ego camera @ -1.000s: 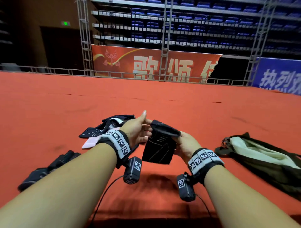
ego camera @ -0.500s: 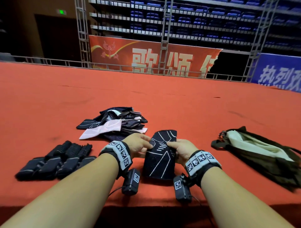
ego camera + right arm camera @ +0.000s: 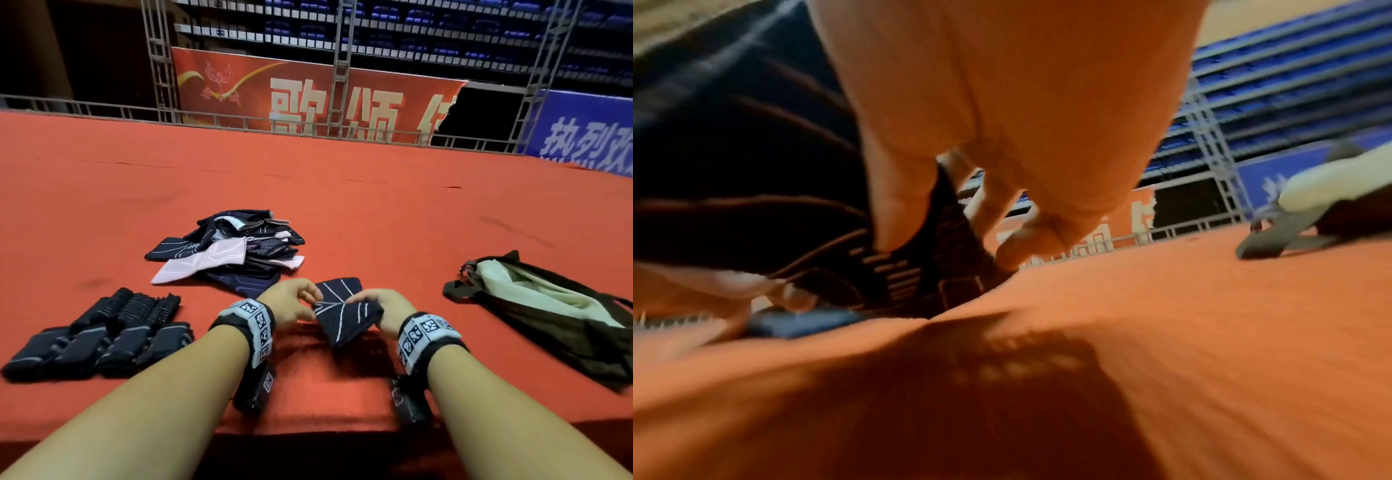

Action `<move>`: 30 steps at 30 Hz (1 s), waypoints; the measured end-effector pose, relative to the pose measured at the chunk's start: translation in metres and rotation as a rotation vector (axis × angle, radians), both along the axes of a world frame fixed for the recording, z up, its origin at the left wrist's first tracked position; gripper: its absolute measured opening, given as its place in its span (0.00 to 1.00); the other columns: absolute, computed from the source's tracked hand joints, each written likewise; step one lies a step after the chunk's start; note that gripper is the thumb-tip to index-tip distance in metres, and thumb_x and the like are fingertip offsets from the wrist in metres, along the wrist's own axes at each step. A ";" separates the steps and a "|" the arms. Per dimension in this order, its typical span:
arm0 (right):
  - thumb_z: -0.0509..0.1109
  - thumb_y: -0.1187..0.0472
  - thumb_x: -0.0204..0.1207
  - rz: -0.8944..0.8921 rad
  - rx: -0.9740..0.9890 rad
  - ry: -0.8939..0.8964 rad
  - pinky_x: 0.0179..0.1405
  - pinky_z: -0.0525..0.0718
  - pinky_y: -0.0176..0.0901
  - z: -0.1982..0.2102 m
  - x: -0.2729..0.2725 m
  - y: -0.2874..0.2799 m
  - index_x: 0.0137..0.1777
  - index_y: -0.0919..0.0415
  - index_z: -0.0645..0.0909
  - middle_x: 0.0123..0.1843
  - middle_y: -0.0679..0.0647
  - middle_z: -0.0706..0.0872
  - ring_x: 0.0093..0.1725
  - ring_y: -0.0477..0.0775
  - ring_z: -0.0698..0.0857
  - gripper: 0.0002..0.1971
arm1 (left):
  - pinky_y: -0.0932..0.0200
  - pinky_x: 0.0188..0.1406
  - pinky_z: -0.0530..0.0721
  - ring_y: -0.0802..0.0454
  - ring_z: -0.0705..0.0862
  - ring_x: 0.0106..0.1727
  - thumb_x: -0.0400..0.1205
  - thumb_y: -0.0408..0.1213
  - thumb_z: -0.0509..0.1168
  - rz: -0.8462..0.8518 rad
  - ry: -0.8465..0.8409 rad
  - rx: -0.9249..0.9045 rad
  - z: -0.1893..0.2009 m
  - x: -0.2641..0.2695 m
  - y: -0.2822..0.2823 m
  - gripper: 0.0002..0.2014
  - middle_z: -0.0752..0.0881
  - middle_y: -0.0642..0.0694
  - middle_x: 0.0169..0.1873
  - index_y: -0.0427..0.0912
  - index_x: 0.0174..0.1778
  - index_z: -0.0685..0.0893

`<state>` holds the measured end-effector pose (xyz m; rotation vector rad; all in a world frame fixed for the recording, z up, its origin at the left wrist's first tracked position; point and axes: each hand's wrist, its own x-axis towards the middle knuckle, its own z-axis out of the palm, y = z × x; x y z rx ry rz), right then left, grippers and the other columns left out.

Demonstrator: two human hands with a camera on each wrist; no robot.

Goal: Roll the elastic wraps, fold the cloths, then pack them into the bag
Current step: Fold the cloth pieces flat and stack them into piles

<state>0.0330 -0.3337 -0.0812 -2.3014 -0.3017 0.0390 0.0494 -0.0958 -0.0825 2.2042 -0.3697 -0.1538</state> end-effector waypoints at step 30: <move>0.62 0.49 0.87 -0.336 -0.493 0.386 0.51 0.78 0.42 -0.032 0.049 0.012 0.67 0.63 0.82 0.64 0.59 0.87 0.63 0.61 0.85 0.20 | 0.54 0.45 0.78 0.43 0.83 0.47 0.78 0.68 0.68 0.175 0.256 0.645 -0.038 0.049 -0.044 0.28 0.84 0.44 0.43 0.41 0.47 0.83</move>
